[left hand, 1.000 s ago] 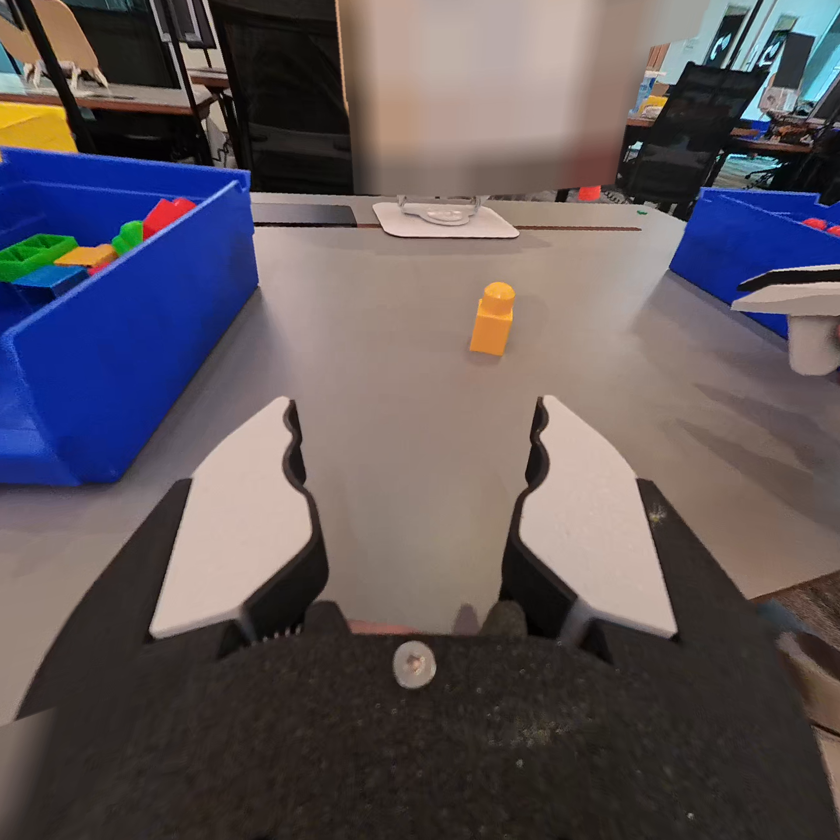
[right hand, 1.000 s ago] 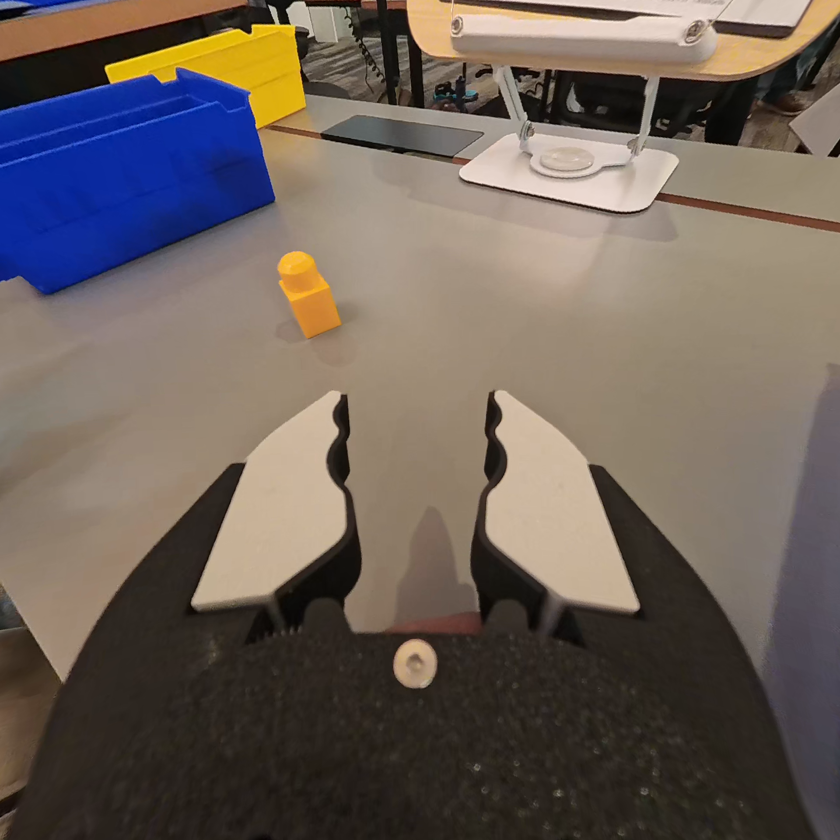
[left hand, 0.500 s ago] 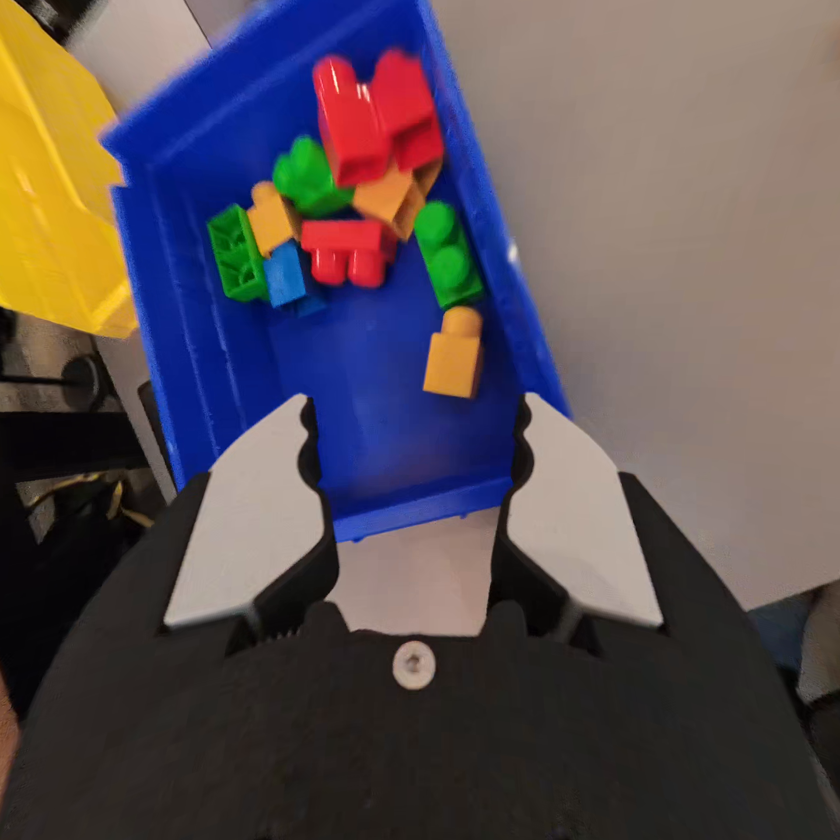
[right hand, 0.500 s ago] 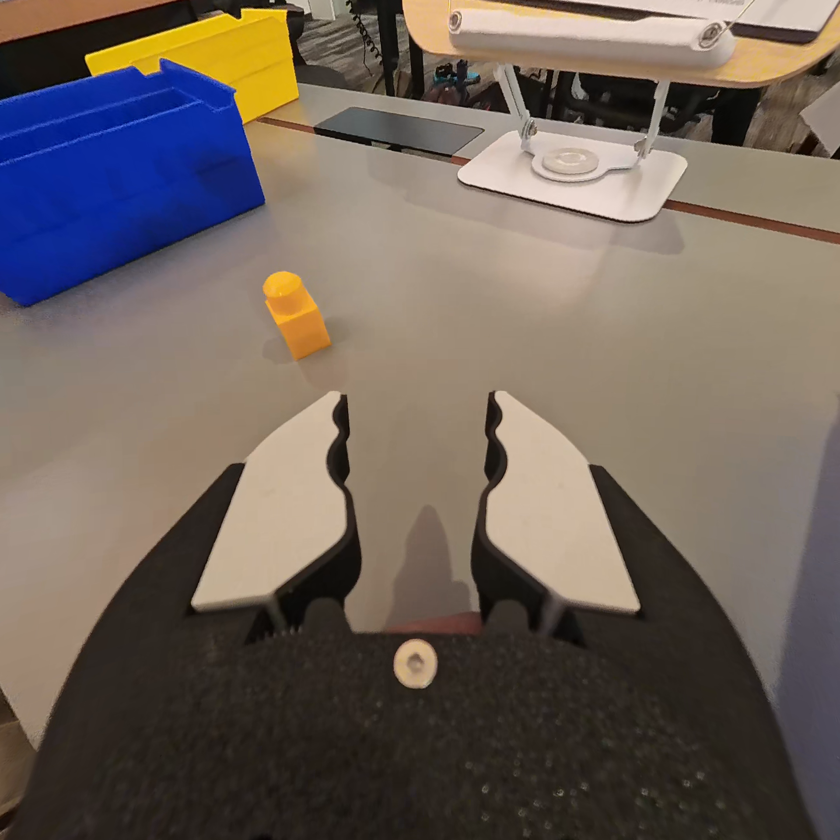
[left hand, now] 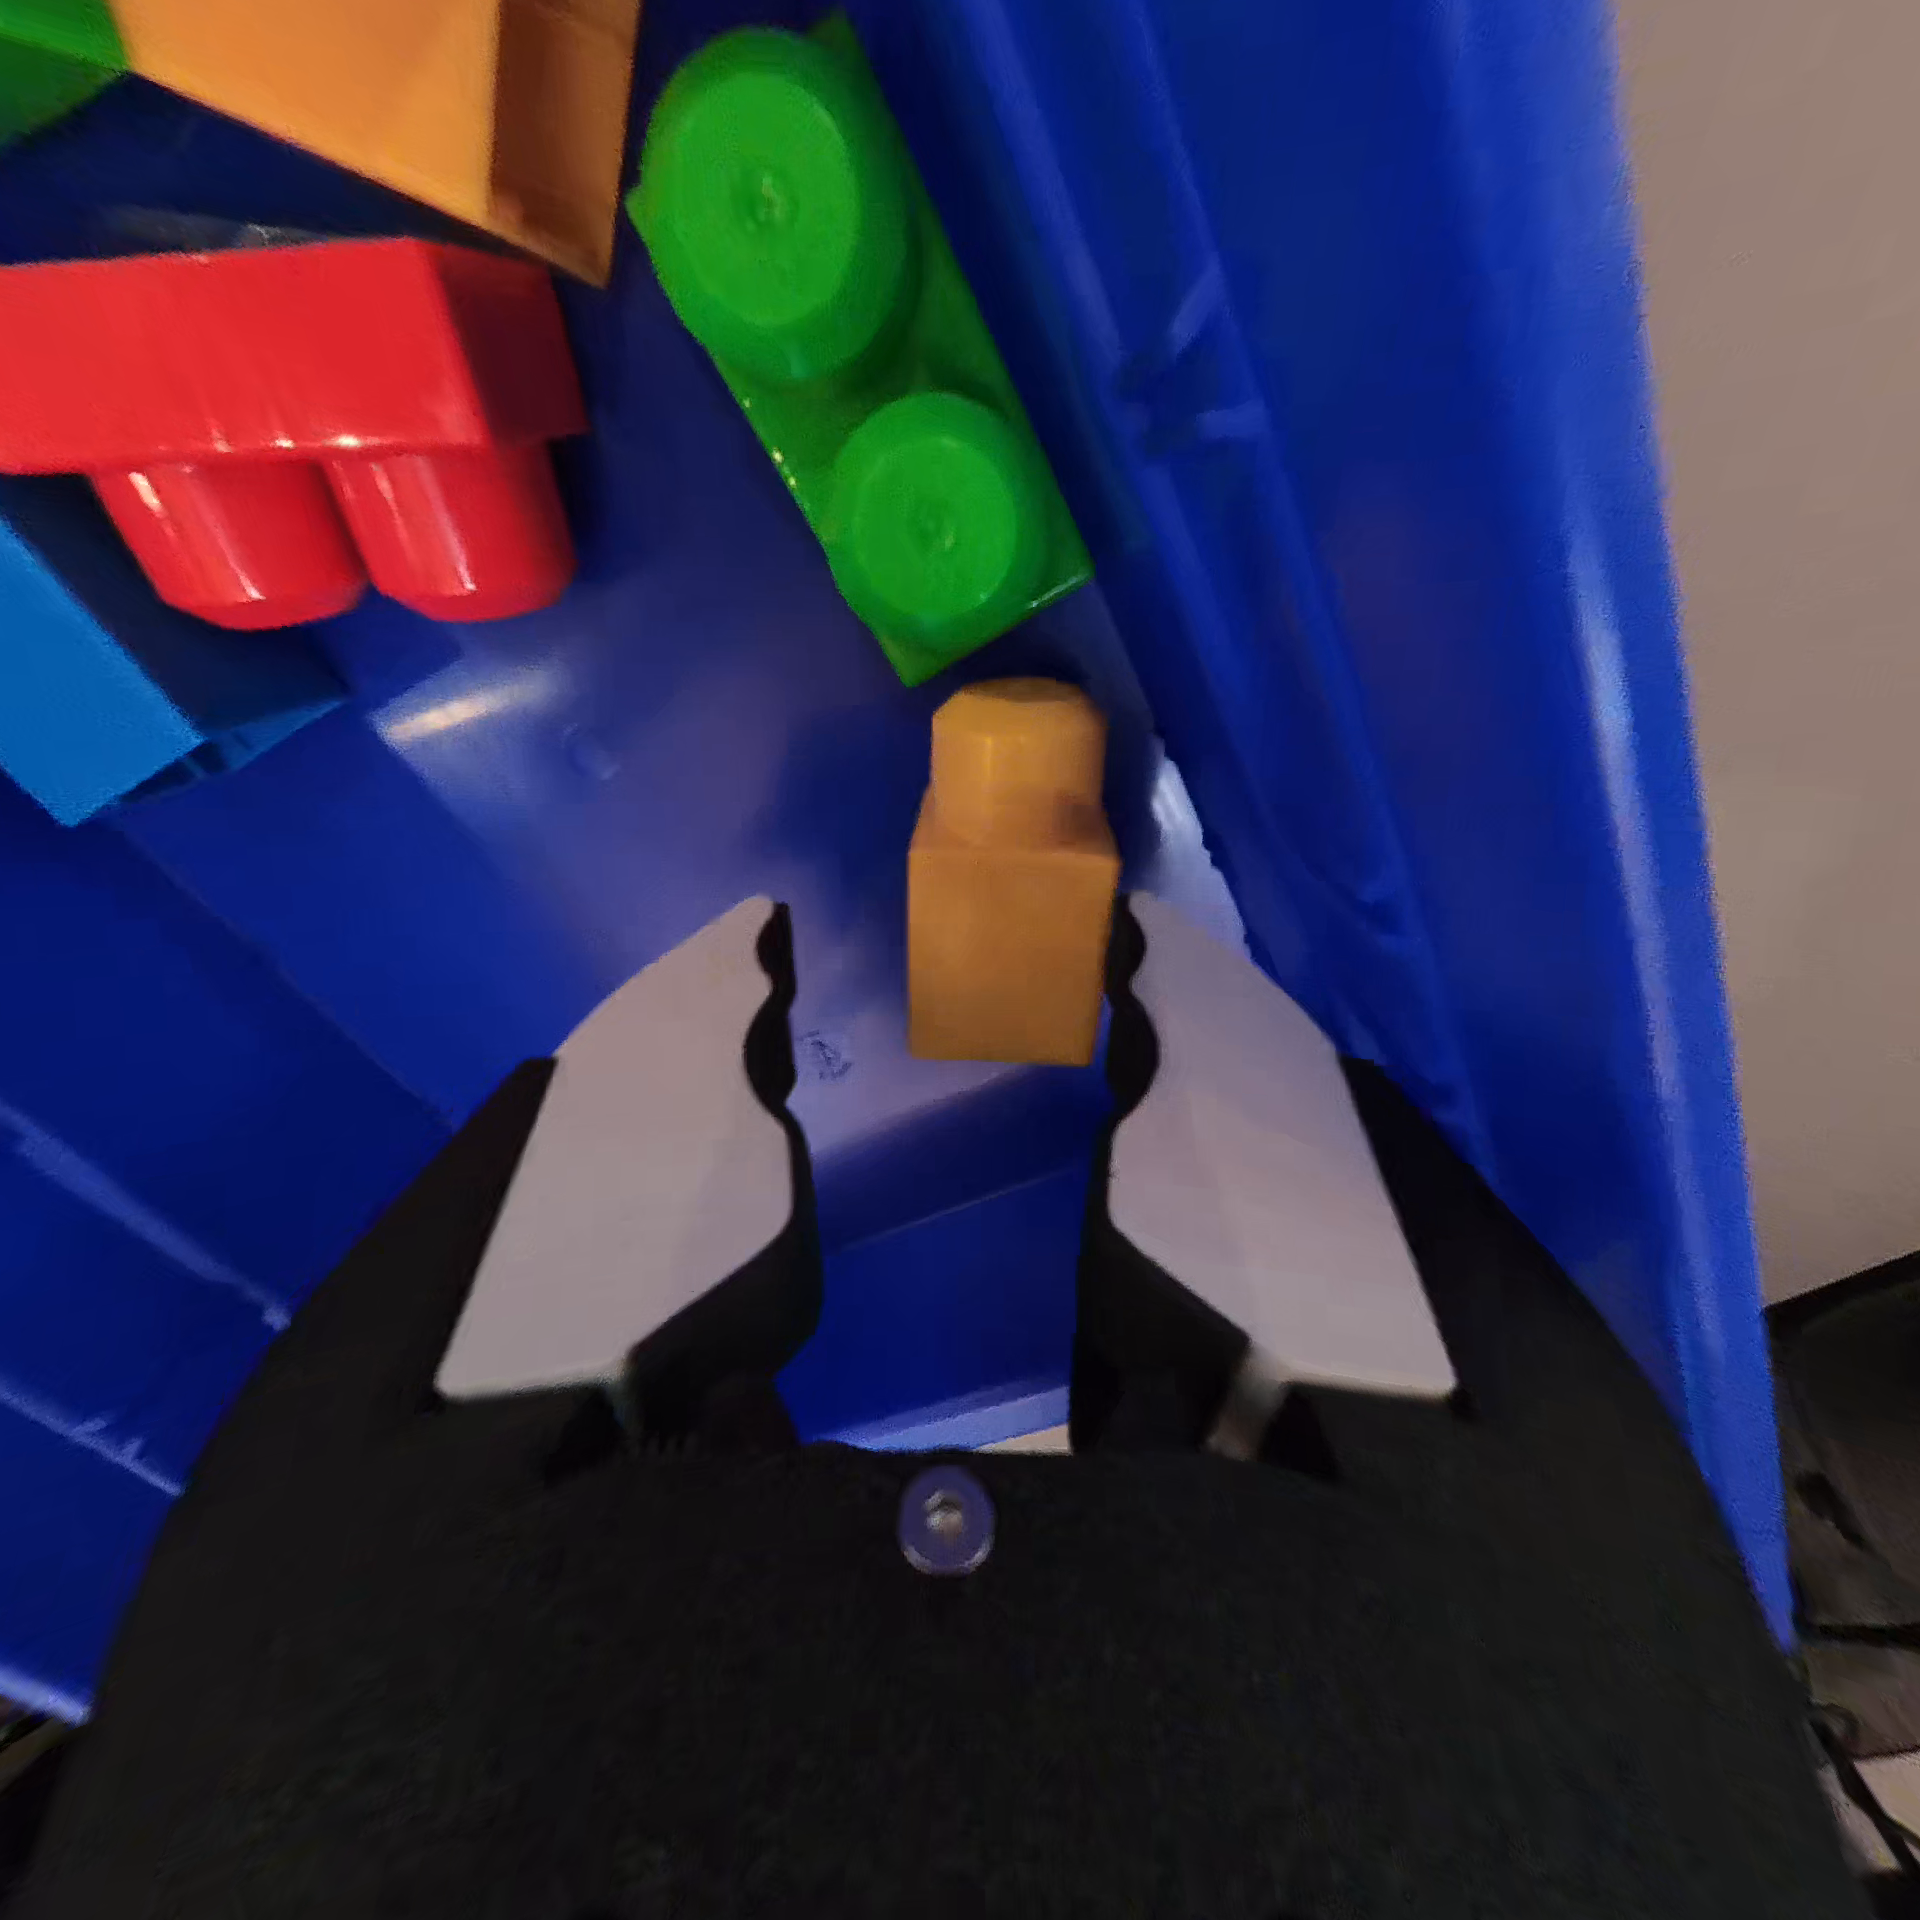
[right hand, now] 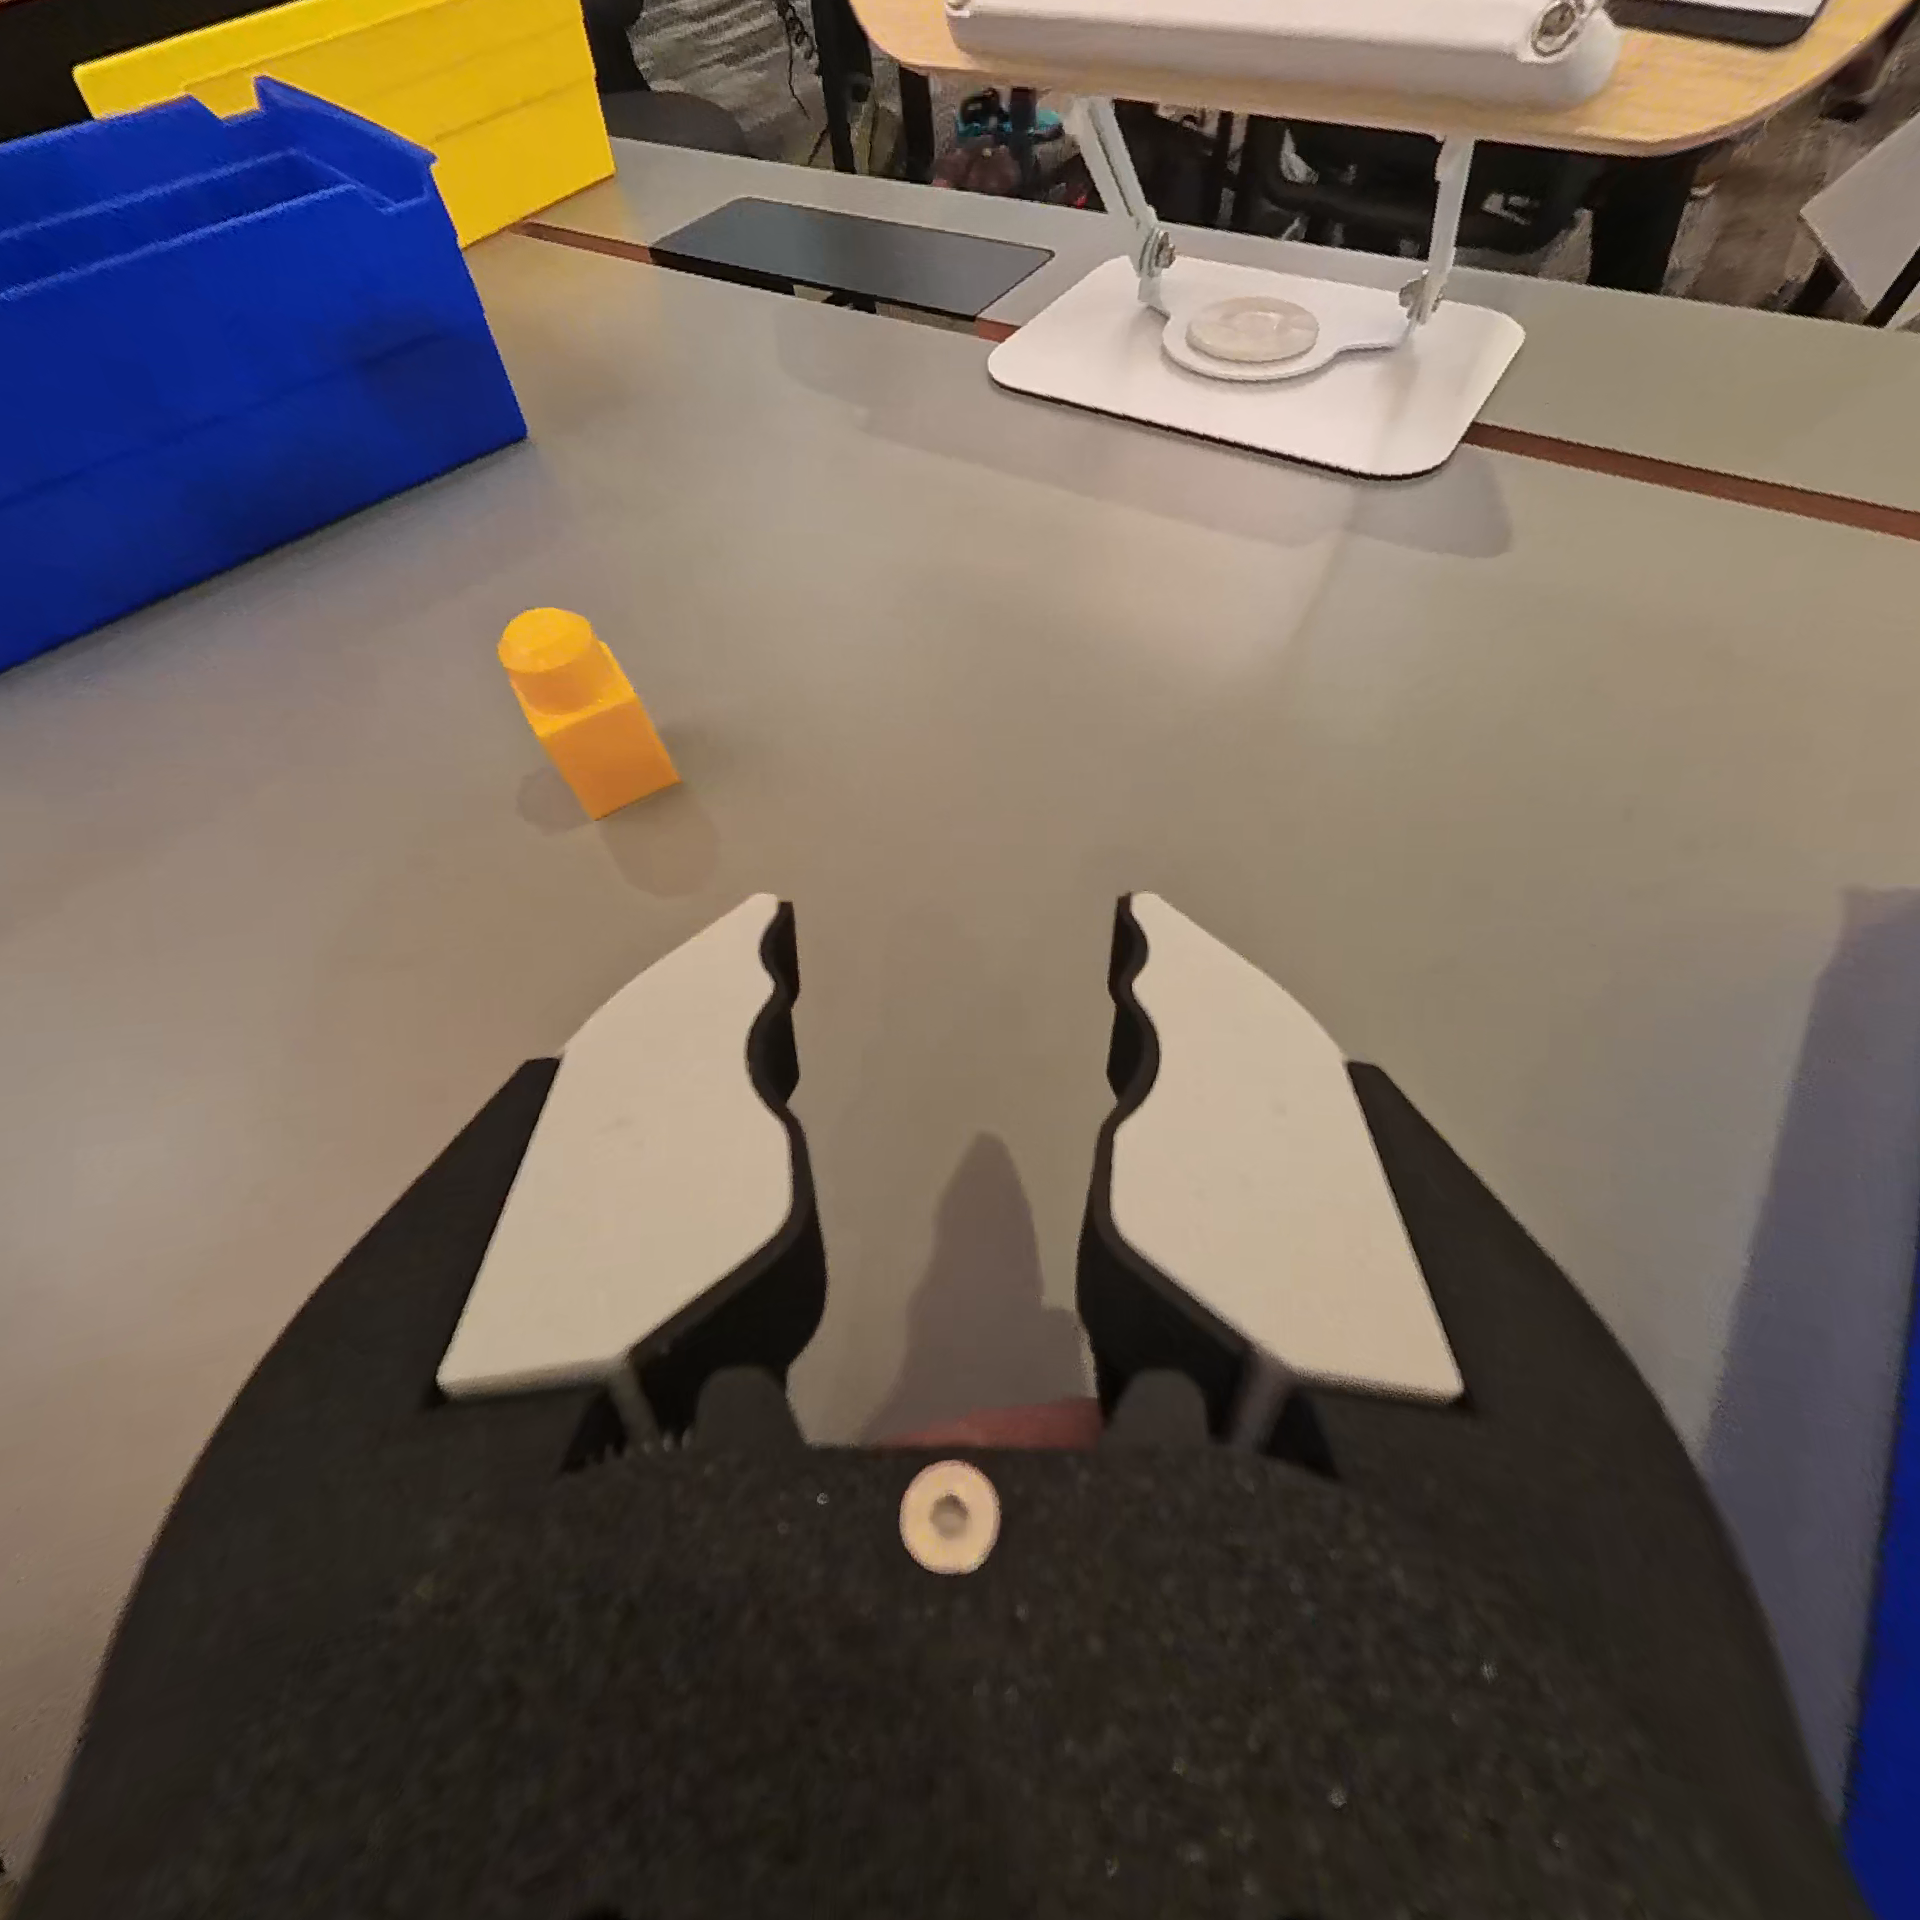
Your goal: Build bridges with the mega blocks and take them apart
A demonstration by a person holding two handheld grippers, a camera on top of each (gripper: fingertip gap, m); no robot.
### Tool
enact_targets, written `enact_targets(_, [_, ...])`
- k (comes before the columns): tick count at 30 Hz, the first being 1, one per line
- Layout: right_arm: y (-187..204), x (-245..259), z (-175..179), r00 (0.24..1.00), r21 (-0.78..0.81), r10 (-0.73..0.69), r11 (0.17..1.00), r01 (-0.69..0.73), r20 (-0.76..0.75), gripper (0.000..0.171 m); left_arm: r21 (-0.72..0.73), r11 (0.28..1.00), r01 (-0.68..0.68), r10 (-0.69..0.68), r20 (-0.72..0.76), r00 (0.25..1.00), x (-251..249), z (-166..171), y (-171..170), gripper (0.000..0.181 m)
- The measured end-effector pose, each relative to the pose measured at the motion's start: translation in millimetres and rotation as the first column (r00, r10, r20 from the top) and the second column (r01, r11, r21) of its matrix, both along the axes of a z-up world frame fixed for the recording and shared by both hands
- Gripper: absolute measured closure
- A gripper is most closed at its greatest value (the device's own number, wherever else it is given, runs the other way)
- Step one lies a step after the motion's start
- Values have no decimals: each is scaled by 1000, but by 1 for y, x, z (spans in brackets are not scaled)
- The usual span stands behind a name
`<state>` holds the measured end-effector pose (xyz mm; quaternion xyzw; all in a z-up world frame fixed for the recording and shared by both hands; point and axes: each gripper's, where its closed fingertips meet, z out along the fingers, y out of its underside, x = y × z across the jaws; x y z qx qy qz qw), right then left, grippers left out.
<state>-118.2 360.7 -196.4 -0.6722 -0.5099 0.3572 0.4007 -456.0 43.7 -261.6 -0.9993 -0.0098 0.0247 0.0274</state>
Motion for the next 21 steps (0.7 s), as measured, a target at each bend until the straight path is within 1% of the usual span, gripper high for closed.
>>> enact_targets(2, [2,2,-1,1000,-8,-3,1000,3,-3,114,-25,1000,8,-8,13,1000,2,-7,-3,144])
enact_targets(7, [-2,3,0,1000,-10,7,1000,-7,-15,114,4,1000,19,-19,-33,999,0,-9,-1,145])
enact_targets(9, [-4,4,3,1000,-8,10,1000,-10,-22,114,3,1000,19,-19,-105,994,-7,-7,-5,145])
enact_targets(11, [-5,6,5,1000,-6,12,1000,-12,-26,114,74,997,-17,28,-144,989,-13,3,-3,145])
enact_targets(14, [-6,11,9,999,2,10,1000,-10,-36,114,254,963,-88,141,-201,969,-24,38,2,145])
enact_targets(16, [-7,13,12,999,8,10,1000,-9,-47,114,379,920,-99,206,-254,945,-27,69,4,145])
enact_targets(18, [-9,15,14,999,11,12,1000,-11,-53,114,529,844,-86,257,-259,931,-13,103,10,145])
enact_targets(20, [-12,16,15,998,13,16,1000,-15,-61,114,676,734,-64,298,-236,925,12,135,16,145])
enact_targets(21, [-15,17,16,998,13,18,1000,-17,-65,114,750,661,-35,296,-217,930,31,150,21,145])
